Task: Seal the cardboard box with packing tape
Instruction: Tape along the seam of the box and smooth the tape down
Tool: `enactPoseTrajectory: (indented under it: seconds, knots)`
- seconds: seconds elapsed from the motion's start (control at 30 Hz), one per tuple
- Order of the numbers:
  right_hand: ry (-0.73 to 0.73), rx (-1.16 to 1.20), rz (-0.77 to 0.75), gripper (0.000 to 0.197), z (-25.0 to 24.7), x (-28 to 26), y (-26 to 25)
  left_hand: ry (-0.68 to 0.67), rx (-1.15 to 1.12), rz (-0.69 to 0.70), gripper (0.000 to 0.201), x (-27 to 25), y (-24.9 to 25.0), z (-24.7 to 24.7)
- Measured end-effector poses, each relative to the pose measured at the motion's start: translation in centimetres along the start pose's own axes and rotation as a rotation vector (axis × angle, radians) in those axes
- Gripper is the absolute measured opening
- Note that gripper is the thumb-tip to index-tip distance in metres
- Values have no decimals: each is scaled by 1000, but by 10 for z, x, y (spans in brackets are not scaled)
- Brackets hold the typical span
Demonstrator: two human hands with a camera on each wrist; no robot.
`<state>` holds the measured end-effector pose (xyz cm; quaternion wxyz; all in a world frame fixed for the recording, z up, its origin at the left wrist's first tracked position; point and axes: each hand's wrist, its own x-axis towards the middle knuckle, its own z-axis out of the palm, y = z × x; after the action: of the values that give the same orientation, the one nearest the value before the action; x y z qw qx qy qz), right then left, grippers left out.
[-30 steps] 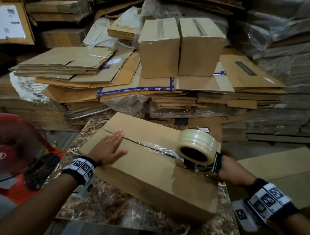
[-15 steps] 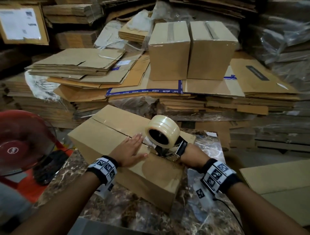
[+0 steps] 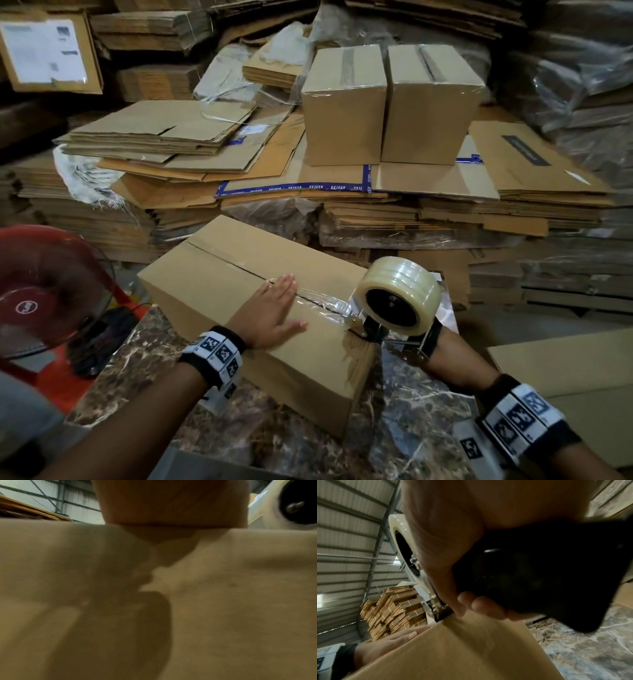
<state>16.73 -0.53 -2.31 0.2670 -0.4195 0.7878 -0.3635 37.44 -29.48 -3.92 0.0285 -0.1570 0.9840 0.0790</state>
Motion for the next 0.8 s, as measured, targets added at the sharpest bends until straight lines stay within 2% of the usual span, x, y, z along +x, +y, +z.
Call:
enactPoseTrajectory:
  seconds: [0.1,0.17,0.27,0.43,0.5,0.6,0.63,0.8]
  knots:
    - [14,4,-37,42,2,0,9,-24,-12,85,102,8,40,7]
    - [13,-45,-42,33,4,1,14,-37,-17,90,95,15,59,12]
    - [5,-11,-23,17,4,-1,15,-36,-28,55,92,18,61,14]
    - [-33,78,8,14,-12,-25,22,-52,-13,63,87,18,60,15]
    - [-32,58,-4,16,-14,-39,31,-46,-5,49,87,18,61,14]
    - [52,78,-10,38,-6,-54,42,-34,-9,3,92,16,72,12]
    - [66,67,-17,39,-3,-55,44,-37,-20,3,95,16,80,12]
    - [36,183,-12,38,5,-52,51,-81,48,144,104,20,117,23]
